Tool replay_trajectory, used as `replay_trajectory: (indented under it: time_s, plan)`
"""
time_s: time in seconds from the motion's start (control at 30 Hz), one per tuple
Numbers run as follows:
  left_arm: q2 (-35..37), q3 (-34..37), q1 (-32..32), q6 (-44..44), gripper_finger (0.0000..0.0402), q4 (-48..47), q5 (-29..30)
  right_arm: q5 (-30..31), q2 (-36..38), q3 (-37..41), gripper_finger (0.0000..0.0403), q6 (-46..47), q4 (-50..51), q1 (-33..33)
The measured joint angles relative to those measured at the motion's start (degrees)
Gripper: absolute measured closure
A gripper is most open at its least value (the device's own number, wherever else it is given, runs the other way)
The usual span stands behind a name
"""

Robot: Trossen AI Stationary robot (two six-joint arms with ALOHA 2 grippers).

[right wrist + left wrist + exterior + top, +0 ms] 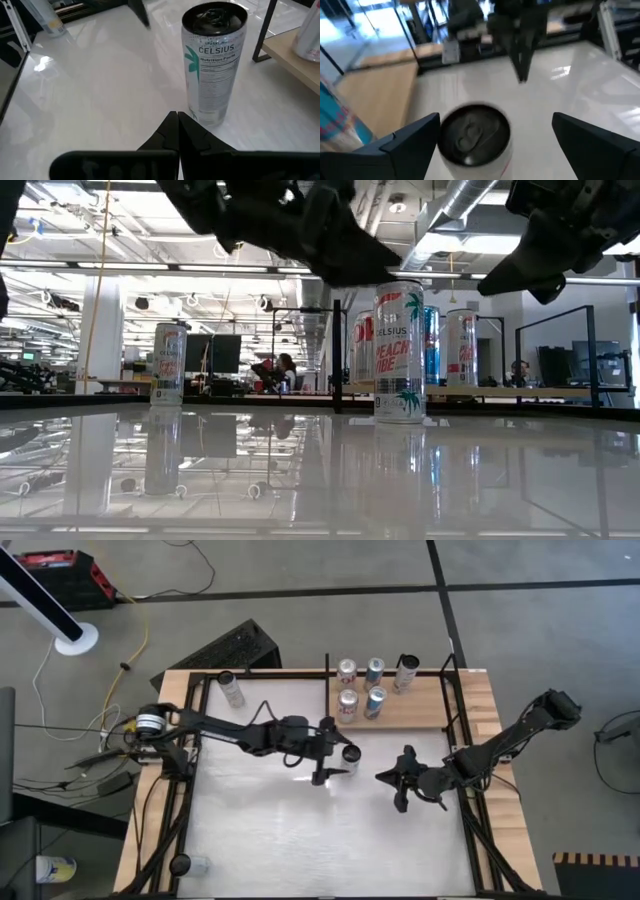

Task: Place canned beverage on shelf
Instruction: Put the white-pink soda can aligned with the other white-pink soda can on the shelf

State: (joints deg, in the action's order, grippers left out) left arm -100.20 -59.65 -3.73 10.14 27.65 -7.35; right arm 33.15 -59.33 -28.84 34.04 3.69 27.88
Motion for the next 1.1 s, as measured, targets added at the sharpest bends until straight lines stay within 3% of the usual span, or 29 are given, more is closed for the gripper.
replay_trajectory:
  time_s: [0.47,0.77,0.87,1.07,1.1]
  plan:
    - [-9.16,-6.28,-0.51,-1.85,0.0029,-0.25,-1.43,-0.01,0.00,0.02,0.0384,0.45,2.39,0.11]
    - [-9.64,-6.35,0.52,-1.28,0.0032,0.17,-2.23,1.19,0.00,0.02,0.0381,0.47,2.79,0.11]
    - [-9.64,-6.37,1.00,-1.17,0.0057,-0.39,-2.34,1.41,0.00,0.02,0.0380,0.48,2.81,0.11]
    - [-9.64,-6.37,1.32,-1.39,0.0166,-1.83,-2.44,1.42,0.00,0.02,0.0370,0.48,2.76,0.11]
    - [-9.64,-6.37,1.32,-1.41,0.0170,-1.81,-2.44,1.38,0.02,0.02,0.0369,0.48,2.75,0.11]
